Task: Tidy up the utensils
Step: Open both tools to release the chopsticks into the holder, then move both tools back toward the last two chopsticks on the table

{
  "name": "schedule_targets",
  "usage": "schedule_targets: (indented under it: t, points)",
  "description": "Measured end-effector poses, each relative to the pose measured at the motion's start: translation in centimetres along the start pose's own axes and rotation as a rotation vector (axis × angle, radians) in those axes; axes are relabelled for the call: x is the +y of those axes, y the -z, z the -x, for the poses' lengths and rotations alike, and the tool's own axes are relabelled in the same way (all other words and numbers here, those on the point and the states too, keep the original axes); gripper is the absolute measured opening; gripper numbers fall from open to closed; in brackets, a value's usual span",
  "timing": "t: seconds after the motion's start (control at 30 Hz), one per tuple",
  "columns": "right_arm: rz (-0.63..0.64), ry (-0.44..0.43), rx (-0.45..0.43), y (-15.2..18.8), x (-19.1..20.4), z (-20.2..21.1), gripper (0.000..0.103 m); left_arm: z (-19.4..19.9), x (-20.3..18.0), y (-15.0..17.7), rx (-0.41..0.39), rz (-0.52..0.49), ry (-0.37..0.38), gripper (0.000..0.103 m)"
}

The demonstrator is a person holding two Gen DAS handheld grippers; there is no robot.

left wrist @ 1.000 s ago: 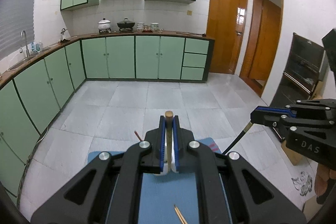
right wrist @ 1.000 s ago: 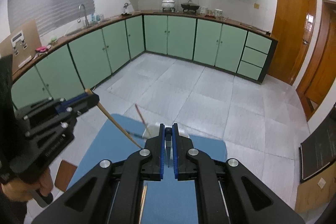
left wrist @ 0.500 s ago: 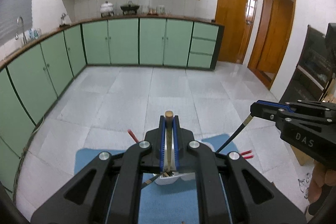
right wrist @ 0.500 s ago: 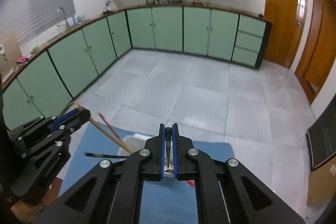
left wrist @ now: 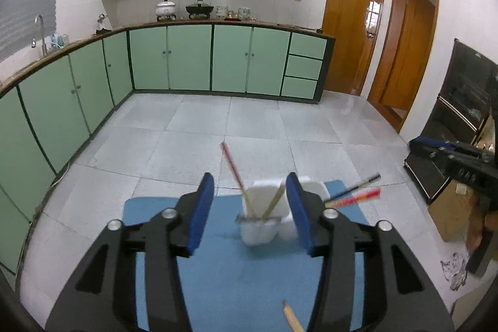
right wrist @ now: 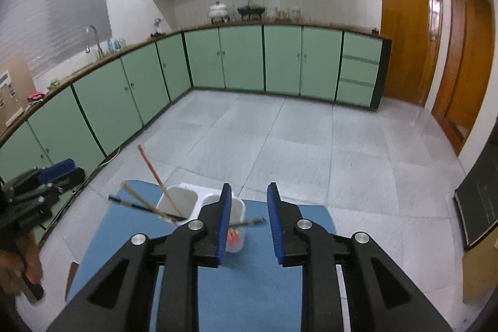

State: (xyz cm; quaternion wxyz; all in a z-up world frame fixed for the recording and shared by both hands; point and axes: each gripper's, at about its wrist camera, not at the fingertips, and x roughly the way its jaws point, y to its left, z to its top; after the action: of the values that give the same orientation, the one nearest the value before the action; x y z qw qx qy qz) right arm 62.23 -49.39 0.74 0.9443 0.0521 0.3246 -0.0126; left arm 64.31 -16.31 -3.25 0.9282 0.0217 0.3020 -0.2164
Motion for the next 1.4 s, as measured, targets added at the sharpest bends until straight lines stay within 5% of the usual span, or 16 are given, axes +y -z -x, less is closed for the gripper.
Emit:
schedule_targets:
  t: [0.17,0.4,0.67,0.87,1.27,1.33,1.4]
  points:
    - [0.033,-0.004,-0.057,6.8,-1.0,5.4,0.033,5.0,1.7,6.1,-0.028,0.037,-0.012,0.064]
    - [0.143,-0.006,0.010,22.8,1.5,8.2,0.033,9.6,1.7,18.3,-0.022,0.056,-0.053,0.064]
    - [-0.042,-0.022,0.126,34.4,0.7,7.4,0.033,10.6,-5.5,32.7,0.077,0.091,0.030,0.063]
    - [-0.089,-0.009,0.124,35.2,0.1,7.8,0.033,9.0,-9.6,36.8,0.121,0.087,0.060,0.060]
    - [-0.089,-0.023,0.087,35.7,0.4,8.1,0.033,6.3,-11.7,37.2,0.115,0.047,-0.023,0.059]
    - [-0.088,-0.027,0.089,35.9,0.5,8.0,0.033,6.3,-12.1,37.5,0.106,0.020,-0.050,0.053]
    - [-0.089,-0.029,0.089,35.8,0.5,8.0,0.033,6.5,-11.9,37.7,0.093,0.012,-0.077,0.034]
